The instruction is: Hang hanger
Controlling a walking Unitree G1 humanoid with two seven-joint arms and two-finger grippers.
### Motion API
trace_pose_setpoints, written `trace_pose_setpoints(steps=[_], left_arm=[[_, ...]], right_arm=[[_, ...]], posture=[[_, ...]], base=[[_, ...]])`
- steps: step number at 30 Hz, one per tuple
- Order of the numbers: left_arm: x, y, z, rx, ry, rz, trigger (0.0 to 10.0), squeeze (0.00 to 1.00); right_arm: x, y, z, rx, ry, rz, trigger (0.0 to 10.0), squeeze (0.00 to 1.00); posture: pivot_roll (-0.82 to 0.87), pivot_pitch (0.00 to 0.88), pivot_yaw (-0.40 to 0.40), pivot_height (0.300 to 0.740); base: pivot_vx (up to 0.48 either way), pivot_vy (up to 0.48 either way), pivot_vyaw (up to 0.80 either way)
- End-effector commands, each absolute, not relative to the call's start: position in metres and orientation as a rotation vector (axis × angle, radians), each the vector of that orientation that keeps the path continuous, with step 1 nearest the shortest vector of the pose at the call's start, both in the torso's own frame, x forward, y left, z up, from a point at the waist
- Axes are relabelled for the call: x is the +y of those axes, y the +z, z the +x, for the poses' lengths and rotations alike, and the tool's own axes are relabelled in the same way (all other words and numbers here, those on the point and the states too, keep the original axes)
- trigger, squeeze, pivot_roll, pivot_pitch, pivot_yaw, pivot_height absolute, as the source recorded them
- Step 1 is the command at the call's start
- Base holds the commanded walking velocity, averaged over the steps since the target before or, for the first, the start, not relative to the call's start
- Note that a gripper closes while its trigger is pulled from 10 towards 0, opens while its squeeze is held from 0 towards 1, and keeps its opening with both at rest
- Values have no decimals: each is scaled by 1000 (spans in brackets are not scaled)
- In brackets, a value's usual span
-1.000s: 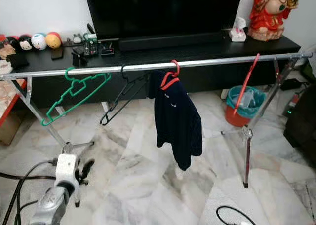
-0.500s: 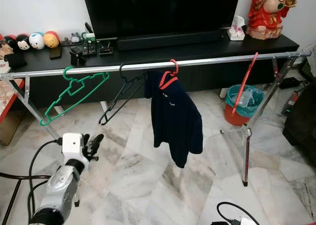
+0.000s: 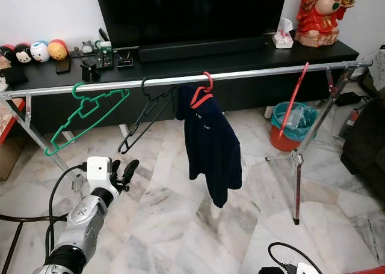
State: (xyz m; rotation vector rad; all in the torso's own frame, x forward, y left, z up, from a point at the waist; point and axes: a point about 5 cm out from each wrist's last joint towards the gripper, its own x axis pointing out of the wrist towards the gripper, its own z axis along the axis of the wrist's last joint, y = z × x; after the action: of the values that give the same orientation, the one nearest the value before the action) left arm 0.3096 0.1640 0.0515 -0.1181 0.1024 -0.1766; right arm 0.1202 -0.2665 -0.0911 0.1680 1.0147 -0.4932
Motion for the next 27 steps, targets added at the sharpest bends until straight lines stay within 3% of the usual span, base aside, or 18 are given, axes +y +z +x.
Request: trace_pose_setpoints(steps=[1, 10, 11, 12, 27], left_arm=[[171, 64, 317, 65, -180, -45, 10000, 1000], [181, 72, 315, 12, -130, 37, 10000, 1000], [182, 71, 313, 15, -130, 39, 10000, 678], [182, 68, 311, 22, -132, 45, 10000, 0], [169, 66, 307, 21, -167, 10, 10000, 0]], right_arm=[[-266, -90, 122, 1002, -500, 180, 10000, 0], [-266, -93, 114, 1029, -491, 166, 10000, 0], [-266, -93, 114, 1029, -491, 165, 10000, 0], [-267, -93, 113, 1026, -494, 169, 10000, 0], [-267, -96, 104, 1055, -494, 162, 10000, 0]], posture=[[-102, 0, 77, 740], [-55, 0, 38, 740], [-60, 0, 38, 740], [-64, 0, 38, 740], [-91, 0, 40, 740]], base=[[0, 0, 0], [0, 0, 0], [0, 0, 0], [0, 0, 0], [16, 0, 0]])
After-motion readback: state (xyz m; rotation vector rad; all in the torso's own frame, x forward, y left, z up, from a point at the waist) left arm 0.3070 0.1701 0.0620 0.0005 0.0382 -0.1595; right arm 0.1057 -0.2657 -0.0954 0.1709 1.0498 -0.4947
